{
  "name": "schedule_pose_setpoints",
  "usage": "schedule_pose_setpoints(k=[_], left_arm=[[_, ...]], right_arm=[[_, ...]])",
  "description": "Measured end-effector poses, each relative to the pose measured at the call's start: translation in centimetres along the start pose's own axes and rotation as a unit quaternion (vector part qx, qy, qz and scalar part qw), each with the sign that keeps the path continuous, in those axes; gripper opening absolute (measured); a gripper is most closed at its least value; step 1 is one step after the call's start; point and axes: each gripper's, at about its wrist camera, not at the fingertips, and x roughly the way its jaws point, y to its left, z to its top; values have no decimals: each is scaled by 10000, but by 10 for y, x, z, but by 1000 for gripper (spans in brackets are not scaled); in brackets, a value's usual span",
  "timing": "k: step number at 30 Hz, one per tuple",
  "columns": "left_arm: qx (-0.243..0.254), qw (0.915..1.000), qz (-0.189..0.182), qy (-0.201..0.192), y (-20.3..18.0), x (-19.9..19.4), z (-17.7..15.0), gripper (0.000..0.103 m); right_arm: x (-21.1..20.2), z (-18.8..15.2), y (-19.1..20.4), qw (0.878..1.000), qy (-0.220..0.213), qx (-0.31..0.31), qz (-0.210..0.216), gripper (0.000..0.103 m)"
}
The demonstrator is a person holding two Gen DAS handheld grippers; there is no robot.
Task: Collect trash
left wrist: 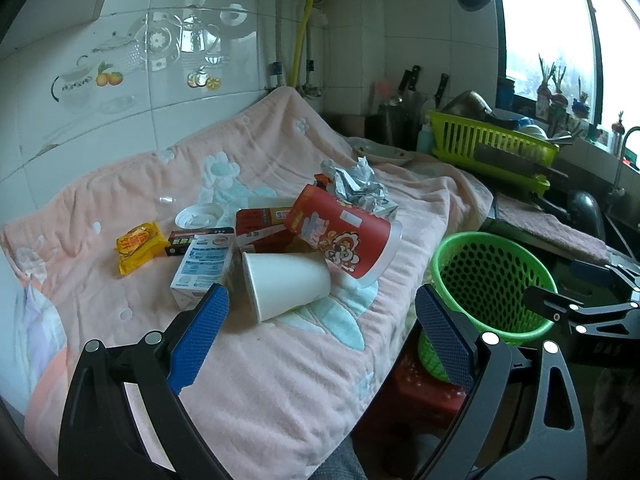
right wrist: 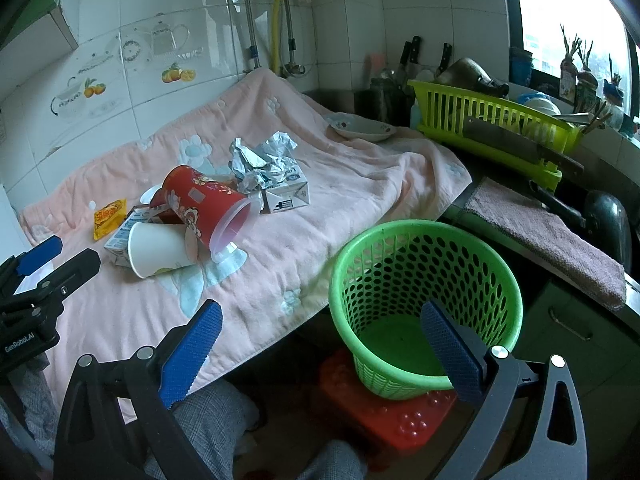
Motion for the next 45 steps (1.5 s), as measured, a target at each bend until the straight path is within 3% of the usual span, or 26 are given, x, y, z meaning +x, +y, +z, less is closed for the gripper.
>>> schedule_pose_setpoints(k=[30,45], left_arm=[[-73,10000,66,2,14,6,7,93],[-368,9991,188,46,42,12,8,93]], right_arm=[[9,3,3,10000,38,-35,30,97],[32,37,12,9984,59,-250,500,96]])
